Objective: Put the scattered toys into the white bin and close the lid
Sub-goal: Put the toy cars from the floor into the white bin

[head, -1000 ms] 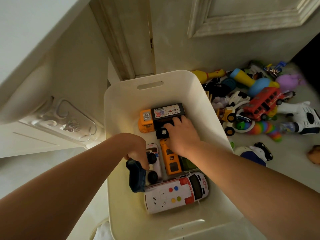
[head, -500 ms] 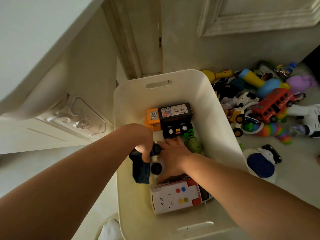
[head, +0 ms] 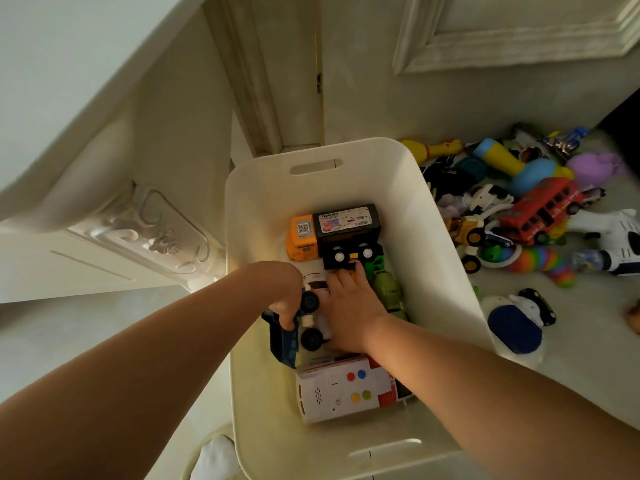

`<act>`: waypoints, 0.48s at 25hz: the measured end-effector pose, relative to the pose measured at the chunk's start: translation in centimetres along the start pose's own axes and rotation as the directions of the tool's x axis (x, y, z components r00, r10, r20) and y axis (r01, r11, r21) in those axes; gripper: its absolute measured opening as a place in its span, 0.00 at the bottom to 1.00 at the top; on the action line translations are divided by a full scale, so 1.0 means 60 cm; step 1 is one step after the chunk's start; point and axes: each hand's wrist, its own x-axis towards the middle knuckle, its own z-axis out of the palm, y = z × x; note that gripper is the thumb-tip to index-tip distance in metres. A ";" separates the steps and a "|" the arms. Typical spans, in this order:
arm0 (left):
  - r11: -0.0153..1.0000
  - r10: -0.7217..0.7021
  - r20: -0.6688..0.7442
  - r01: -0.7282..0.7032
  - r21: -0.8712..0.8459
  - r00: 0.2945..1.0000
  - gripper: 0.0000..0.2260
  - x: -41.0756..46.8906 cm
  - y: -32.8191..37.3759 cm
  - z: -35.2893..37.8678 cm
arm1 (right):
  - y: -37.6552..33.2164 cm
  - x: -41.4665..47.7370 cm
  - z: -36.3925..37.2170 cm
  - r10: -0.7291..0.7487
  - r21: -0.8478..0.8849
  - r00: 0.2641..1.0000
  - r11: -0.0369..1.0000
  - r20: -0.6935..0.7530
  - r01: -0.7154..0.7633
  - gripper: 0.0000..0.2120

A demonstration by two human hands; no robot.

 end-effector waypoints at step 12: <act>0.998 0.055 -0.026 -0.055 0.017 0.998 0.34 0.041 -0.010 0.027 | 0.019 -0.005 -0.028 -0.051 0.453 0.989 0.891 0.139 -0.017 0.39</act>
